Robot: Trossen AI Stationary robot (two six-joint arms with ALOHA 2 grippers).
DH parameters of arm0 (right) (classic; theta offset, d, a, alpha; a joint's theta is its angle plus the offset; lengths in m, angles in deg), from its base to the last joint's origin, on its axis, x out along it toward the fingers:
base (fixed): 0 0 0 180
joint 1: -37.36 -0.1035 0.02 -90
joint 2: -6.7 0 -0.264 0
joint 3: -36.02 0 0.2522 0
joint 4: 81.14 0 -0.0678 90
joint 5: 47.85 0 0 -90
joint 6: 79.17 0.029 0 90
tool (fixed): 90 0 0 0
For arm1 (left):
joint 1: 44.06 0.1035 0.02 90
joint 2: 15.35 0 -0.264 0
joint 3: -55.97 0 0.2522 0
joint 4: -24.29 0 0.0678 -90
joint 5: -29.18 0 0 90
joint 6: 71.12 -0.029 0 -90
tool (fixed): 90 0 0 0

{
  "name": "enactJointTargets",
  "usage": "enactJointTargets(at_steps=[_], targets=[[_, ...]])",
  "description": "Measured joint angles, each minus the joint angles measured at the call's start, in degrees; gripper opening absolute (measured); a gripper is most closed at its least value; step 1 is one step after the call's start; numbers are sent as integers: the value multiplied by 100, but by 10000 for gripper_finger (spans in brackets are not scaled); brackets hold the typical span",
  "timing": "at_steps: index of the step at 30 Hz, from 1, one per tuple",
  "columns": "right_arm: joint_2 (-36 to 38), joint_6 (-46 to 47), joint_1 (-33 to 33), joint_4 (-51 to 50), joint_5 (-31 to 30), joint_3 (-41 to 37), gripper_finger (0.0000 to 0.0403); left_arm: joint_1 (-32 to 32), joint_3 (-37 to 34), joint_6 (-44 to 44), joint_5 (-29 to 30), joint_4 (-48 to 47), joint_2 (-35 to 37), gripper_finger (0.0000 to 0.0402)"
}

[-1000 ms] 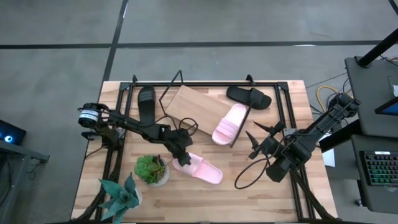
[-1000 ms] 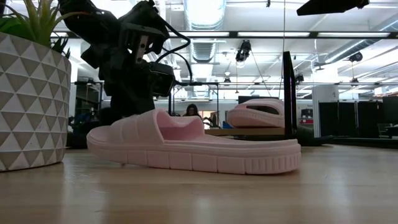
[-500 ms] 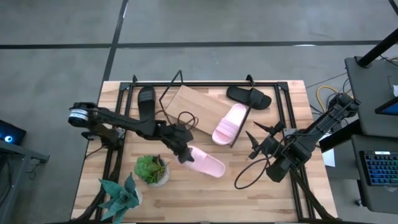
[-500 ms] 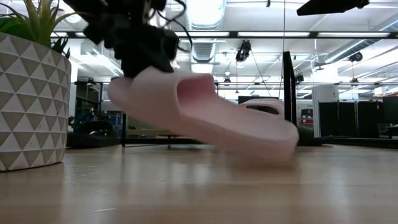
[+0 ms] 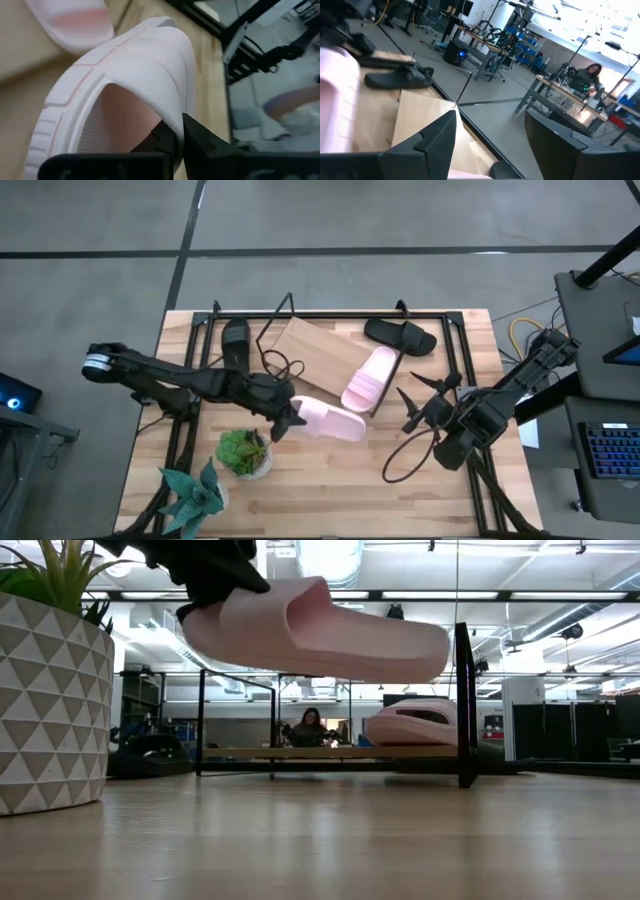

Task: Pick and place slides into the shelf
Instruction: Put the pink slide on the shelf

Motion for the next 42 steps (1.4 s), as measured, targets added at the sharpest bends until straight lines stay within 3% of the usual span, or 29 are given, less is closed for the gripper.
enactJointTargets(at_steps=[8,16,22,30,34,42], targets=[[26,-92,1,5,109,615,226,-89,0,-1401,911,443,38,0],[42,-1060,298,14,2133,1415,226,-103,0,-2639,1155,1474,56,0],[91,-1340,565,-7,2865,1732,226,-103,0,-3386,1183,2013,109,0],[429,-1406,531,57,2761,1826,226,-105,0,-4220,1692,2738,222,0],[555,-1844,449,290,2427,1739,226,-103,0,-4463,1693,3156,222,0],[597,-2784,444,1172,2649,1581,226,-103,0,-4703,1695,3320,205,0]])
